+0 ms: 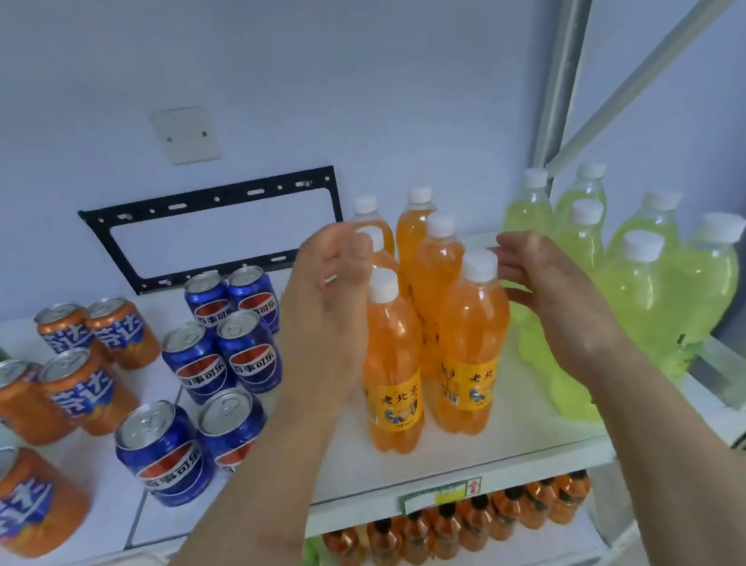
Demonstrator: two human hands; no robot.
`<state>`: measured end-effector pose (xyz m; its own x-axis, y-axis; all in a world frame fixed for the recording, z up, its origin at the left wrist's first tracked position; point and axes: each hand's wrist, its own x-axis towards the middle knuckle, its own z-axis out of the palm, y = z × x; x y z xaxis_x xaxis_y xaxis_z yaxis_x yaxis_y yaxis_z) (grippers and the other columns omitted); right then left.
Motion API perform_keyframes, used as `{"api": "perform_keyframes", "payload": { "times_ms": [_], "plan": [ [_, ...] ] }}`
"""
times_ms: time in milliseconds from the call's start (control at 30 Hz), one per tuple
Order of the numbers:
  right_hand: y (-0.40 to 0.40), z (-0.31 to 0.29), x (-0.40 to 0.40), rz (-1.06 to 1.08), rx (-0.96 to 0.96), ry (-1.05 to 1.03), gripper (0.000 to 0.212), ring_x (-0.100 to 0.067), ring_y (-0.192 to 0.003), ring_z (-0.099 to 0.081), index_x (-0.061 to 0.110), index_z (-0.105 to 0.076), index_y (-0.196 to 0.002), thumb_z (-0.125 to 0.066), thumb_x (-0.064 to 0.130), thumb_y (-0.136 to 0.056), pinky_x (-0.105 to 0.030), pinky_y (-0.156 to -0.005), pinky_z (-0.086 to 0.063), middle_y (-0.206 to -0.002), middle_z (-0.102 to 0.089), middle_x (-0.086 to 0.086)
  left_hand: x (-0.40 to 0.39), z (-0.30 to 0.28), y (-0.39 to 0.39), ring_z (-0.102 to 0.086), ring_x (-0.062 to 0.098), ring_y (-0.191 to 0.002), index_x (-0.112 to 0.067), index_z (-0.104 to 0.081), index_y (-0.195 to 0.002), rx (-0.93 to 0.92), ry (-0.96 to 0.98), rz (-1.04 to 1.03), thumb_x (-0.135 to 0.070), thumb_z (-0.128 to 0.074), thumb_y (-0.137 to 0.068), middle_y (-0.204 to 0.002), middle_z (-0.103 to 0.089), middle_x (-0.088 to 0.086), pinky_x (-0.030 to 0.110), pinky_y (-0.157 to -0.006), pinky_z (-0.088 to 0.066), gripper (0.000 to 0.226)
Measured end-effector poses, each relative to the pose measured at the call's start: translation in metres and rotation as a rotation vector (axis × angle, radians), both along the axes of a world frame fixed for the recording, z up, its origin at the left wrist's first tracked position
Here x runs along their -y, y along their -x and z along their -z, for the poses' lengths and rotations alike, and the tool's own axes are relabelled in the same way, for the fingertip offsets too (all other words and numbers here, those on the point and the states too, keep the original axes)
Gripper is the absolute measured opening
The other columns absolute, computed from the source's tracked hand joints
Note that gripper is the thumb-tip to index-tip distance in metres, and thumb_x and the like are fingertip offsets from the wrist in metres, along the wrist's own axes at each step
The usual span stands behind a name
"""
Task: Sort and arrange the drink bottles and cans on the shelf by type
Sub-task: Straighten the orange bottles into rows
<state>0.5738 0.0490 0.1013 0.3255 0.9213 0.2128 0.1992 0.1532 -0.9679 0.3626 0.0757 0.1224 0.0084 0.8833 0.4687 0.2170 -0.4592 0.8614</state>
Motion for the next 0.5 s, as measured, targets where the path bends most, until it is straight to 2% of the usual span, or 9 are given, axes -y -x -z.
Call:
{"api": "perform_keyframes", "payload": {
  "times_ms": [67,133,200,267,333,400,500],
  "plan": [
    [0.008,0.03,0.018,-0.025,0.007,-0.024,0.109,0.002,-0.108,-0.062,0.028,-0.052,-0.129,-0.06,0.095,-0.042,-0.016,-0.086,-0.05,-0.121,-0.063,0.011,0.017,0.025,-0.002,-0.05,-0.02,-0.107,-0.038,-0.05,-0.124,-0.017,-0.021,0.067,-0.064,-0.044,-0.084,-0.107,-0.053,-0.046,-0.003,-0.079,-0.038,0.048],
    [0.019,0.058,0.028,-0.064,0.015,0.033,0.119,0.002,-0.109,-0.061,0.026,-0.047,-0.135,-0.069,0.089,-0.037,-0.014,-0.083,-0.051,-0.124,-0.062,0.012,0.019,0.05,-0.004,-0.047,-0.017,-0.115,-0.037,-0.043,-0.136,-0.034,-0.003,0.068,-0.071,-0.053,-0.081,-0.119,-0.047,-0.044,0.0,-0.084,-0.04,0.065],
    [0.029,0.08,0.033,-0.068,0.052,0.116,0.114,0.007,-0.103,-0.062,0.027,-0.043,-0.139,-0.081,0.076,-0.044,-0.013,-0.081,-0.051,-0.119,-0.064,0.015,0.018,0.066,-0.007,-0.047,-0.009,-0.121,-0.039,-0.032,-0.143,-0.08,0.047,0.031,-0.076,-0.058,-0.074,-0.132,-0.043,-0.036,0.012,-0.092,-0.046,0.082],
    [0.037,0.096,0.034,-0.025,0.144,0.165,0.096,0.012,-0.092,-0.061,0.026,-0.04,-0.139,-0.088,0.052,-0.06,-0.004,-0.071,-0.046,-0.109,-0.062,0.022,0.017,0.071,-0.011,-0.044,-0.001,-0.125,-0.04,-0.024,-0.147,-0.166,0.085,-0.016,-0.078,-0.061,-0.069,-0.144,-0.042,-0.019,0.024,-0.098,-0.044,0.094],
    [0.041,0.107,0.032,0.058,0.269,0.217,0.083,0.001,-0.088,-0.061,0.025,-0.04,-0.139,-0.086,0.036,-0.071,-0.009,-0.064,-0.041,-0.1,-0.059,0.022,0.015,0.073,-0.01,-0.044,0.002,-0.123,-0.039,-0.025,-0.147,-0.244,0.092,-0.048,-0.075,-0.063,-0.065,-0.145,-0.046,-0.012,0.027,-0.097,-0.043,0.097],
    [0.041,0.114,0.032,0.111,0.356,0.272,0.075,-0.011,-0.088,-0.057,0.022,-0.042,-0.136,-0.083,0.033,-0.075,-0.019,-0.069,-0.038,-0.099,-0.055,0.016,0.011,0.073,-0.006,-0.051,0.007,-0.121,-0.037,-0.031,-0.144,-0.251,0.089,-0.048,-0.071,-0.068,-0.065,-0.138,-0.053,-0.011,0.03,-0.097,-0.047,0.094],
    [0.041,0.121,0.036,0.097,0.364,0.272,0.071,-0.011,-0.087,-0.053,0.02,-0.043,-0.135,-0.082,0.034,-0.077,-0.021,-0.073,-0.038,-0.103,-0.056,0.011,0.012,0.074,0.0,-0.055,0.005,-0.113,-0.033,-0.039,-0.141,-0.208,0.072,-0.038,-0.06,-0.077,-0.068,-0.125,-0.057,-0.016,0.028,-0.094,-0.051,0.086]
  ]
}}
